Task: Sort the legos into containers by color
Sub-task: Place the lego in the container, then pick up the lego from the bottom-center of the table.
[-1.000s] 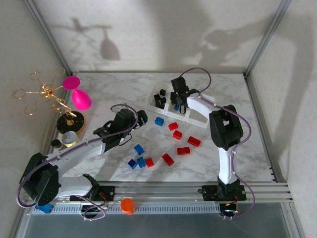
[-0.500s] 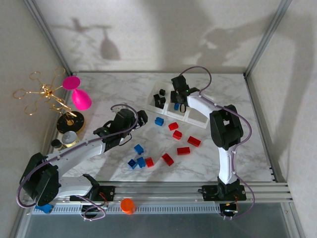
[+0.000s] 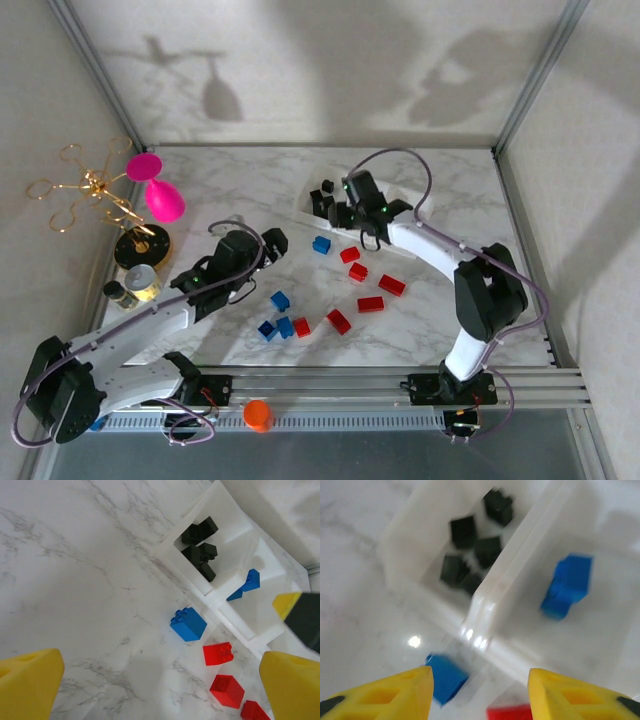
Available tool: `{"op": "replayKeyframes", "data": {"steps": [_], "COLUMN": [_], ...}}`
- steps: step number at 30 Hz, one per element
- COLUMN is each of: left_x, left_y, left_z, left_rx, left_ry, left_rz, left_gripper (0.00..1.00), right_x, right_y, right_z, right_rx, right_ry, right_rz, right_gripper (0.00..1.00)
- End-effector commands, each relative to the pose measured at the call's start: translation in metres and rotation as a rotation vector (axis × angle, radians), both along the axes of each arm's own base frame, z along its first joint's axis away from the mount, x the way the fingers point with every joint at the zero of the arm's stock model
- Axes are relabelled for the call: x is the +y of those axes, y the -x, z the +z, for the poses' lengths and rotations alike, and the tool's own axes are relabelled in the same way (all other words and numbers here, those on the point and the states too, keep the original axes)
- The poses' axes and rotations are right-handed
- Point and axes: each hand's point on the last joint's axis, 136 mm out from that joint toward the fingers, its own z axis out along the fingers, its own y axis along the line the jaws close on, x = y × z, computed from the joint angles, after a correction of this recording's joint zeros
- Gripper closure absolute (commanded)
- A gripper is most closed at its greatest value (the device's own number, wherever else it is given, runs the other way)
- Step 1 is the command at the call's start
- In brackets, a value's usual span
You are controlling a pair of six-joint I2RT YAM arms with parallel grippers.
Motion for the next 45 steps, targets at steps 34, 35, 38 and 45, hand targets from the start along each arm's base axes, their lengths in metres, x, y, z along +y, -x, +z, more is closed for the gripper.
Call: {"op": "replayKeyframes", "data": {"steps": [34,35,38,45], "left_x": [0.078,0.078,0.078,0.079], "left_y": [0.062,0.062,0.062,0.061], "left_z": [-0.006,-0.006,-0.006,-0.007], "left_rx": [0.017,0.015,0.014,0.014], "left_ry": [-0.003,-0.002,-0.004,-0.008], "left_rz": [0.202,0.204,0.204,0.207], "left_gripper": [0.0,0.0,0.0,0.0], "right_x": [0.153,0.153,0.153,0.154], "right_y": [0.172,0.171,0.167,0.168], "right_z": [-0.095,-0.097,-0.101,-0.109], "right_rx": [0.068,0.068,0.068,0.084], "right_ry": [0.154,0.159,0.18,0.191], "right_rz": [0.487,0.485,0.469,0.465], "right_gripper": [0.35,0.36,0.39,0.48]}}
